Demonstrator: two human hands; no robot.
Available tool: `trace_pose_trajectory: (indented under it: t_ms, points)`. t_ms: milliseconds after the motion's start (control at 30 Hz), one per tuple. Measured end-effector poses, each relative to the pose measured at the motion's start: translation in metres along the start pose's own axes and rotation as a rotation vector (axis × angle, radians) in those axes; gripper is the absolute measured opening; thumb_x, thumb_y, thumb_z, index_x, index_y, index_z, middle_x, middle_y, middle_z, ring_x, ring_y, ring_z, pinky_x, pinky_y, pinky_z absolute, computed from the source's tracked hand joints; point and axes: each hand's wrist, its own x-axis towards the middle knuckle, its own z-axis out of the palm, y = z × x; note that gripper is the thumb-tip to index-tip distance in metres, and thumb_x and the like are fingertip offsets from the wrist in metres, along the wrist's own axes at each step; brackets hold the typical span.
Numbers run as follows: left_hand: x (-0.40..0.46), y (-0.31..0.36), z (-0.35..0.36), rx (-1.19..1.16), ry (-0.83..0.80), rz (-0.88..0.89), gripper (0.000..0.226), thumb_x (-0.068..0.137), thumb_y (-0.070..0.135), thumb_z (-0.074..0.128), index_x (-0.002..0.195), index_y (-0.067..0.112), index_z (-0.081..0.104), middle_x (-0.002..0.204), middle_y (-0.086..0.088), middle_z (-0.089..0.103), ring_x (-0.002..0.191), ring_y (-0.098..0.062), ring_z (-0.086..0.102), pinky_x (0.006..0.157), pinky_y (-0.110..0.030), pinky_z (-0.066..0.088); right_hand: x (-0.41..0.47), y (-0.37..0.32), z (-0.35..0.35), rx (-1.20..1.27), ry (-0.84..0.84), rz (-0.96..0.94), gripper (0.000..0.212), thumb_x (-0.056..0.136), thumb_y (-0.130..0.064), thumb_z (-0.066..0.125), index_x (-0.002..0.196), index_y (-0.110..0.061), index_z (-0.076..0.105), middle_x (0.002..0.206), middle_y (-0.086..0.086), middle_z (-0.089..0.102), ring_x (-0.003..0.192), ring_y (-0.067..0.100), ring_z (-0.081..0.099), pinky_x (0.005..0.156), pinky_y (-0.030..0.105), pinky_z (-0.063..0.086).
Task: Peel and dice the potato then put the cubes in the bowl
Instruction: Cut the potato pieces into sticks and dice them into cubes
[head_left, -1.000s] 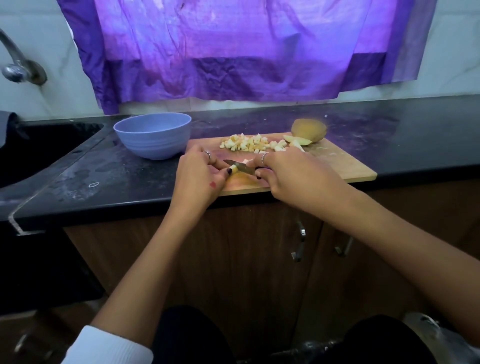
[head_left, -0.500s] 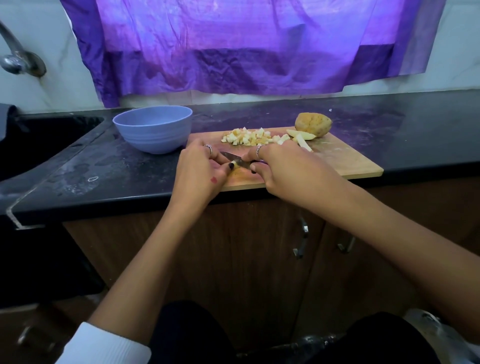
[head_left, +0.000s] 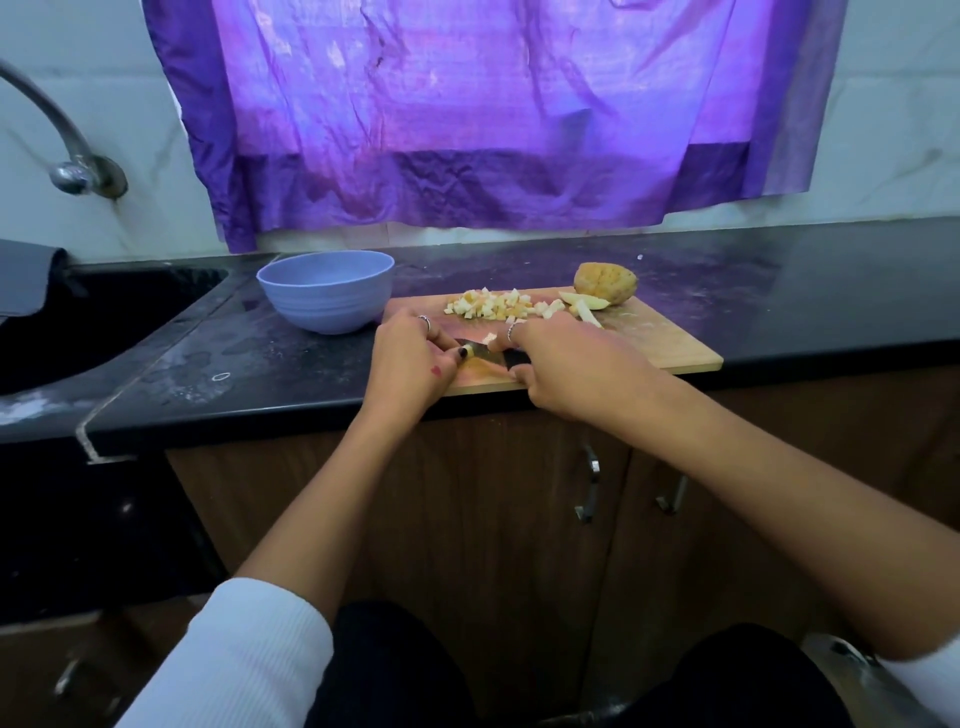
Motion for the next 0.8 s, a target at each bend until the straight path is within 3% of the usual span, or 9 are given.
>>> trace_pose_trajectory:
  t_ms: [167,300,433,533,633,800]
  points:
    - [-0.001,-0.001,-0.002,-0.015,-0.04,-0.009,0.009,0.086,0.017,0.07,0.09,0.012,0.076,0.093,-0.002,0.069,0.072,-0.006,0.052,0.067,-0.015,0.035,-0.005,-0.001,0.004,-0.027,0.142,0.01,0.035,0.096,-0.02,0.053,0.129,-0.029,0.054,0.113,0.006,0.062,0.101,0.027,0.06,0.069,0.033,0.046]
    - [0.0,-0.003,0.0,-0.026,-0.041,-0.016,0.009,0.087,0.014,0.069,0.092,0.011,0.075,0.076,0.005,0.065,0.063,-0.001,0.052,0.055,-0.004,0.036,-0.004,-0.002,0.009,0.06,0.124,0.009,0.037,0.096,-0.028,0.053,0.133,-0.034,0.052,0.116,0.006,0.062,0.105,0.024,0.058,0.073,0.03,0.041]
    - [0.002,-0.004,0.002,0.018,0.029,-0.001,0.009,0.085,0.017,0.071,0.09,0.011,0.077,0.094,0.002,0.066,0.067,-0.002,0.049,0.068,-0.013,0.036,-0.001,0.002,0.017,0.107,0.087,0.017,0.038,0.096,-0.03,0.054,0.133,-0.038,0.051,0.116,0.004,0.059,0.103,0.021,0.056,0.073,0.027,0.036]
    - [0.002,-0.005,0.002,0.013,0.035,0.015,0.008,0.085,0.015,0.071,0.09,0.01,0.076,0.081,0.011,0.054,0.065,0.0,0.047,0.06,0.0,0.033,0.001,0.007,0.023,0.108,0.118,0.012,0.039,0.095,-0.033,0.053,0.134,-0.041,0.05,0.118,0.001,0.057,0.104,0.02,0.054,0.073,0.028,0.039]
    - [0.0,-0.004,0.0,0.027,0.054,0.031,0.006,0.085,0.014,0.071,0.087,0.011,0.075,0.074,0.018,0.044,0.063,0.003,0.045,0.057,0.007,0.029,-0.001,0.008,0.024,0.134,0.128,0.011,0.038,0.096,-0.032,0.052,0.134,-0.037,0.051,0.115,0.001,0.059,0.096,0.019,0.056,0.071,0.028,0.043]
    - [-0.001,-0.004,0.0,0.035,0.042,0.033,0.006,0.085,0.018,0.071,0.086,0.012,0.074,0.082,0.011,0.05,0.064,0.002,0.045,0.062,-0.002,0.031,-0.005,0.009,0.022,0.167,0.136,0.015,0.038,0.097,-0.033,0.05,0.135,-0.035,0.05,0.111,0.003,0.059,0.079,0.014,0.05,0.071,0.029,0.041]
